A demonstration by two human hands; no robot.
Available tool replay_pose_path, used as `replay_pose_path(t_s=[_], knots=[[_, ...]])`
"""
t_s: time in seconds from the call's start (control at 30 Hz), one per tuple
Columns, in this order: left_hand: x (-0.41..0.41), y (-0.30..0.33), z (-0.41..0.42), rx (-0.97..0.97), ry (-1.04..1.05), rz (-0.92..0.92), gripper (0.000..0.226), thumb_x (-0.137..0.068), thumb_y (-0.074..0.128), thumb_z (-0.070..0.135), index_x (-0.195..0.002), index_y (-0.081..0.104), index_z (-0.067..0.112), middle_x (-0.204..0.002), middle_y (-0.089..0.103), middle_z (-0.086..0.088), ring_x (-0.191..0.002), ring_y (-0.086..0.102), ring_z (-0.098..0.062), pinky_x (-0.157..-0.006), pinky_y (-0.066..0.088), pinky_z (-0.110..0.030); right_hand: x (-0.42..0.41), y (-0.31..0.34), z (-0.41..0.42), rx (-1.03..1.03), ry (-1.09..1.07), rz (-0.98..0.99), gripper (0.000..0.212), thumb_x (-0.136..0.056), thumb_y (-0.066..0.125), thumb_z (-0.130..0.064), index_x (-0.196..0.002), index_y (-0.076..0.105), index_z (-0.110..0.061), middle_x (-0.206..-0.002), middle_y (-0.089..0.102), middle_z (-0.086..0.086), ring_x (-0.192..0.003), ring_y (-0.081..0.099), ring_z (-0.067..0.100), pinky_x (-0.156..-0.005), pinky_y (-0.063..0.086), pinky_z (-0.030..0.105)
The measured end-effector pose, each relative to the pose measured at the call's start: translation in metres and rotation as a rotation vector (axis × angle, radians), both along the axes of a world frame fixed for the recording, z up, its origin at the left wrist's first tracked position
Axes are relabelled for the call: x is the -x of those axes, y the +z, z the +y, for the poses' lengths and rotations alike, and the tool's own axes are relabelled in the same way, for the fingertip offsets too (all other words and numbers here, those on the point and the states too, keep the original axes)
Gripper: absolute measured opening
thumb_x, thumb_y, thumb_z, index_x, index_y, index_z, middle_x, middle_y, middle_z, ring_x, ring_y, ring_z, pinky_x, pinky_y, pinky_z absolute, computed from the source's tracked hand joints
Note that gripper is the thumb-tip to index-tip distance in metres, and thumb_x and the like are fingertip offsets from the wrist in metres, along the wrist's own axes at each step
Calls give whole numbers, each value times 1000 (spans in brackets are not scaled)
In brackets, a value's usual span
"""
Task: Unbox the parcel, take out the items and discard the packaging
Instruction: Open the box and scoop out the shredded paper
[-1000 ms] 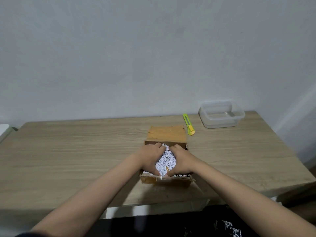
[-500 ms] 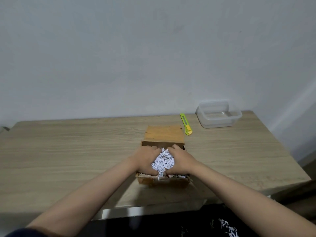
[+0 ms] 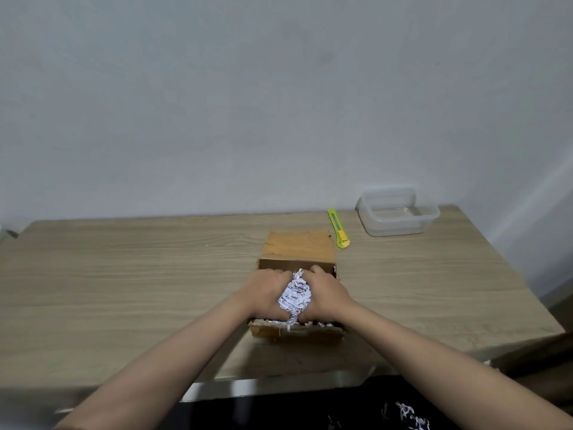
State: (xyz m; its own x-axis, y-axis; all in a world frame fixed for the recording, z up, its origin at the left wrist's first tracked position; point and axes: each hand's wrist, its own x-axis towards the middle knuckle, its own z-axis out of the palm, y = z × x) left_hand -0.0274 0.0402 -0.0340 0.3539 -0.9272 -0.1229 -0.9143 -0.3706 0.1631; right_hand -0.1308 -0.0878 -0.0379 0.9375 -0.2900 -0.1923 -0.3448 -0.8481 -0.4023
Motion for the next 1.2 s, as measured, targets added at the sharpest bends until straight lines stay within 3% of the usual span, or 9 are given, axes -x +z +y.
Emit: replay_pose_path(t_s=[0.2,0.37,0.53,0.7,0.9,0.97,1.1,1.2], knots=[[2,2,3,112,57,73,53,-58,75,43,-93,50,11,-90,63,-7,-85,58,-29,-60,32,-33,8,-4,-3,-91,-15,-122,57,-48,80,-36,-95,50,-24,-99,41,-3,-93,51,25,-69,46,35],[10,14,6,224,154,194,61,-56,77,37,-108,54,16,-106,62,-1,-96,56,-20,-65,34,-27,15,2,-9,-226,-36,-228,75,-47,77,-35,-117,52,-24,-109,45,0,-107,48,21,-88,49,40],[15,21,7,340,209,354,75,-48,72,40,-119,53,21,-114,61,0,-104,54,-19,-83,46,-33,21,12,-9,-311,-46,-346,79,-42,71,-42,-117,54,-24,-104,45,3,-103,49,18,-90,47,33],[15,38,6,362,203,380,68,-51,79,31,-112,54,18,-108,60,-1,-99,54,-19,-79,46,-33,24,21,-5,-327,-81,-444,63,-45,75,-39,-105,55,-29,-99,44,1,-95,47,8,-82,45,24],[8,57,7,429,195,366,73,-46,72,39,-113,55,17,-108,60,-3,-98,56,-20,-79,46,-31,14,40,-9,-263,-52,-465,71,-48,82,-24,-115,57,-18,-104,44,5,-100,47,16,-85,44,26],[5,68,6,436,192,362,75,-48,77,32,-118,53,17,-111,61,-3,-99,56,-19,-78,45,-28,10,51,-11,-239,-37,-465,75,-47,80,-25,-118,56,-17,-104,45,5,-101,45,16,-82,40,20],[1,90,0,476,182,377,73,-51,82,18,-118,53,17,-107,62,-2,-96,57,-19,-77,46,-29,5,76,-19,-216,-22,-472,82,-46,78,-26,-124,52,-17,-109,44,6,-105,46,17,-89,41,26],[2,107,-9,489,186,358,62,-50,81,19,-105,53,21,-94,59,2,-86,57,-19,-66,42,-26,6,96,-28,-191,-16,-461,81,-46,77,-30,-122,50,-17,-107,41,2,-102,44,13,-82,38,15]])
